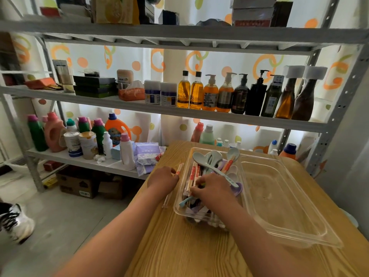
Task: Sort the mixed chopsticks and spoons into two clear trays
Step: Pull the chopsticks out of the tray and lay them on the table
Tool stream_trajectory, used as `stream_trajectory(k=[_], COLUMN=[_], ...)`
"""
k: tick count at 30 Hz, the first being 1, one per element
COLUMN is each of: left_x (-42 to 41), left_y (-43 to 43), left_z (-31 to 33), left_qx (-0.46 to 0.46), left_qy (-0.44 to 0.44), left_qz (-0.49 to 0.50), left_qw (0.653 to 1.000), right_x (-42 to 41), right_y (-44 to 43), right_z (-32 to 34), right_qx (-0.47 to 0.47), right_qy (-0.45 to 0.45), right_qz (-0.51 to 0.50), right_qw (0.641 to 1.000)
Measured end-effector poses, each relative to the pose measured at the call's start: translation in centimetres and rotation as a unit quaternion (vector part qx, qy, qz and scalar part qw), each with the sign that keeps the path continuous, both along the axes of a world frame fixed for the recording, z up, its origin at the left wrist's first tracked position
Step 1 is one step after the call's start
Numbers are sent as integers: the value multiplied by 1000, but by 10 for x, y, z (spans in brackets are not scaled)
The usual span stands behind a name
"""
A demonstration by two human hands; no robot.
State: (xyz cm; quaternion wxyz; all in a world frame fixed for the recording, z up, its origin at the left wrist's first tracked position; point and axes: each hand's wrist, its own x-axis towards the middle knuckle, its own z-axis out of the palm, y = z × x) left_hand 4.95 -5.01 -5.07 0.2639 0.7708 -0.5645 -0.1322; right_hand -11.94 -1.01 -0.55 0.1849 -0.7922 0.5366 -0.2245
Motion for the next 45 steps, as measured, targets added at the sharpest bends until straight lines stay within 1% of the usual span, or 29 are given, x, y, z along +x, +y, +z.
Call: stream_trajectory(k=[4,9,13,17,22,26,30,32,35,38,40,43,45], left_x=[-1,-7,-9,-11,-10,-12,-16,-18,-18,-19,-21,-28,-32], left_y=[3,6,8,10,12,14,15,17,17,18,20,21,21], left_z=[9,13,19,23,28,30,31,32,36,42,47,52,54], left_qx=[-31,-54,-70,-73,-73,-69,-78,-78,-79,-82,-93,-96,-101], left_qy=[-8,-12,10,9,19,26,33,40,64,81,98,150,173], left_qz=[0,-3,-1,-4,-5,-7,-8,-11,-14,-16,-27,-37,-44], left_qw=[999,998,998,997,997,997,996,996,995,993,991,983,979], right_x=[9,10,6,8,10,12,10,9,6,0,-3,-6,-7], right_y=[-1,-1,1,3,3,4,6,6,6,1,0,-4,-1], right_z=[-1,0,3,4,7,6,5,5,6,9,13,16,22], right_qx=[-9,-22,-41,-55,-50,-96,-143,-148,-116,-93,-66,-36,-20], right_qy=[33,41,40,71,109,136,135,104,-30,-157,-239,-361,-421], right_qz=[-23,-45,-28,-15,-8,-21,5,13,3,-33,-58,-78,-74], right_qw=[999,998,998,996,993,986,980,983,993,983,967,929,904])
